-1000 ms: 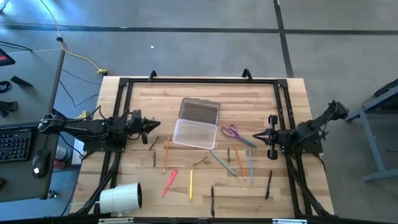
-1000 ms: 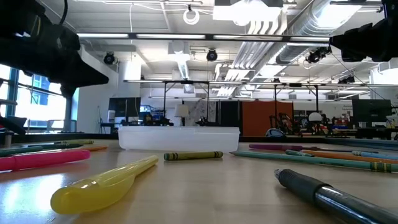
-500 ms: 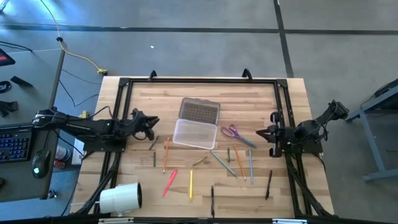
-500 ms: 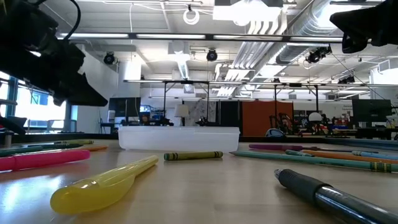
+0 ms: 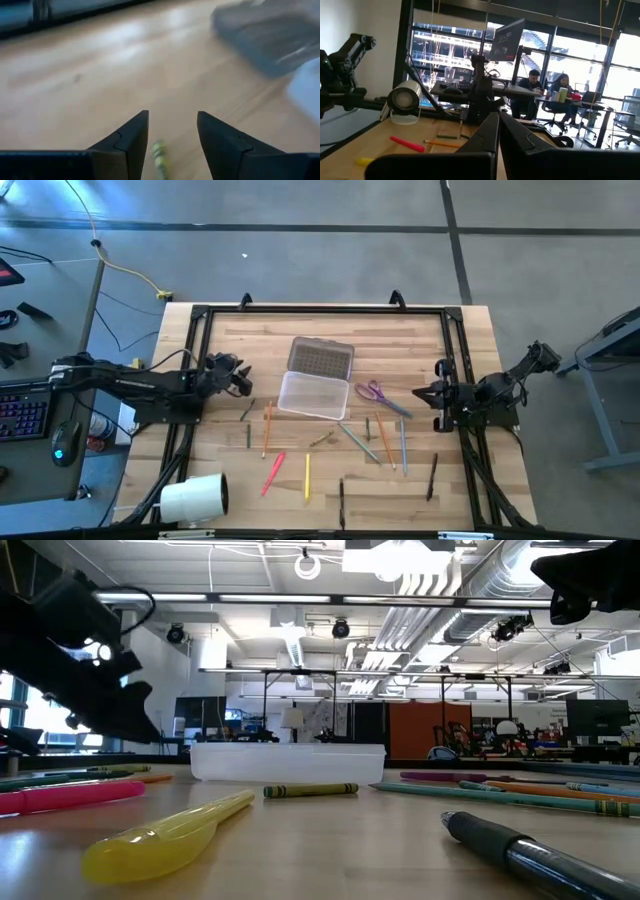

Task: Pick & place school supplies into a supply box
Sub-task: Put the yellow crayon into the black supply box

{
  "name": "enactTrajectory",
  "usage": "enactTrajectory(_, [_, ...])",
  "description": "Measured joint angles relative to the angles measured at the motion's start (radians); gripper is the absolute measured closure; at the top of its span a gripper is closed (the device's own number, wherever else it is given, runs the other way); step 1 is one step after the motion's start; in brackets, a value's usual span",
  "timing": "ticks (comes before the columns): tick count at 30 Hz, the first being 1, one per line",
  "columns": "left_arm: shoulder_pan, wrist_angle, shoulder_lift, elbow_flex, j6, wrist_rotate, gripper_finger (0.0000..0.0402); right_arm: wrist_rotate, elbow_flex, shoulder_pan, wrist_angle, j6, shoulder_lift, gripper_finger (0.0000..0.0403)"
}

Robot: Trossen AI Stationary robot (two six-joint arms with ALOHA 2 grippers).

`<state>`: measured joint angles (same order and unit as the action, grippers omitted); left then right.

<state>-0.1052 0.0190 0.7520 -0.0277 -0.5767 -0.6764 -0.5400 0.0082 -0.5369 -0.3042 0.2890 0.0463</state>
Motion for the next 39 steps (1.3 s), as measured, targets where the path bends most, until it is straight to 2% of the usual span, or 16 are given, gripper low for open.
enactTrajectory(4, [-0.100, 0.001, 0.120, 0.000, -0.065, 0.099, 0.0197, 0.000, 0.000, 0.000, 0.000, 0.000, 0.000, 0.0402])
enactTrajectory(7, [-0.137, 0.027, 0.203, 0.000, -0.058, 0.121, 0.0197, 0.000, 0.000, 0.000, 0.000, 0.003, 0.000, 0.0402])
enactTrajectory(14, [-0.143, 0.123, 0.320, -0.002, -0.069, 0.105, 0.0197, -0.012, 0.000, 0.000, 0.000, 0.005, 0.000, 0.0402])
enactTrajectory(21, [-0.143, 0.163, 0.385, 0.001, -0.209, 0.079, 0.0205, -0.012, 0.000, 0.000, 0.000, 0.007, 0.000, 0.0402])
enactTrajectory(26, [-0.136, 0.184, 0.428, 0.013, -0.238, 0.057, 0.0252, -0.008, 0.000, 0.000, 0.000, 0.007, 0.000, 0.0402])
enactTrajectory(36, [-0.130, 0.207, 0.433, 0.015, -0.255, 0.045, 0.0377, -0.007, 0.000, 0.000, 0.000, 0.007, 0.000, 0.0402])
enactTrajectory(39, [-0.131, 0.272, 0.437, 0.022, -0.250, 0.062, 0.0385, -0.007, 0.000, 0.000, 0.000, 0.007, 0.000, 0.0402])
